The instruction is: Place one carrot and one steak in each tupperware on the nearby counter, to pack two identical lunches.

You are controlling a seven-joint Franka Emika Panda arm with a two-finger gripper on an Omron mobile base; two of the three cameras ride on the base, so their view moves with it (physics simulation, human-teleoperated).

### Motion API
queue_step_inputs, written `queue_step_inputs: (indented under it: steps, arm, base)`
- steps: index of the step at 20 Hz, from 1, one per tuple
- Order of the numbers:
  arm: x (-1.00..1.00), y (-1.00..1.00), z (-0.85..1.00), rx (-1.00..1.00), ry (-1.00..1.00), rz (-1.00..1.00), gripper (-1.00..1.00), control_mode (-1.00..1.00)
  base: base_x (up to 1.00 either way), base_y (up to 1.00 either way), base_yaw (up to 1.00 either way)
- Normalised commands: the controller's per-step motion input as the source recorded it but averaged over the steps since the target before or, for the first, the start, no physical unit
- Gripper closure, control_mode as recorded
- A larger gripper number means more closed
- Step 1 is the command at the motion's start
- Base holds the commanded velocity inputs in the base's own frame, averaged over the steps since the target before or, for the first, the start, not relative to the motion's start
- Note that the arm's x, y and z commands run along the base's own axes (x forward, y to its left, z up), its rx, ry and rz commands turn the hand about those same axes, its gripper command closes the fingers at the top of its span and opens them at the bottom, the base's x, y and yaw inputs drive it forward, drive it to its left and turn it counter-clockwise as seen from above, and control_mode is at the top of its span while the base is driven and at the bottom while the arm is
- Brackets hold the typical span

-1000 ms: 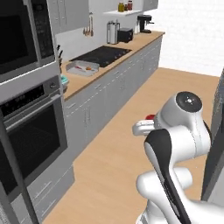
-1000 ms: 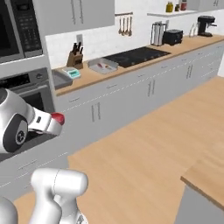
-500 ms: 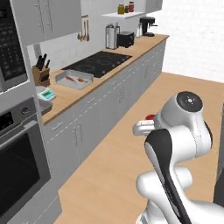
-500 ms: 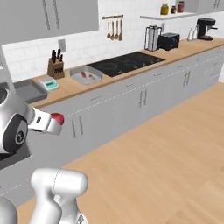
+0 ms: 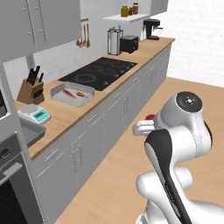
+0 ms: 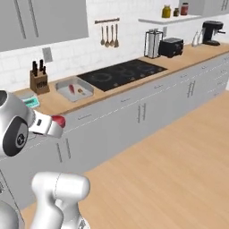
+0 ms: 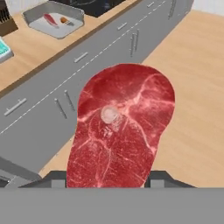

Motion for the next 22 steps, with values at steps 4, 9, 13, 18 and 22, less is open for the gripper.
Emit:
queue_step_inputs:
  steps: [4,9,13,18,22]
  arm:
    - [0.0,0.0,0.0,0.0,0.0,0.0,1.0,1.0]
    - [0.0,0.0,0.0,0.0,0.0,0.0,1.0,1.0]
    - [0.0,0.0,0.0,0.0,0.0,0.0,1.0,1.0]
    - [0.0,0.0,0.0,0.0,0.0,0.0,1.0,1.0]
    - [0.0,0.0,0.0,0.0,0.0,0.0,1.0,1.0]
  base:
    - [1.0,-0.12,0.16]
    - [0.86,-0.07,0.59]
    - [0.35,-0.01,0.76]
    - [0.03,-0.04,0.79]
    - [0.2,-0.1,0.77]
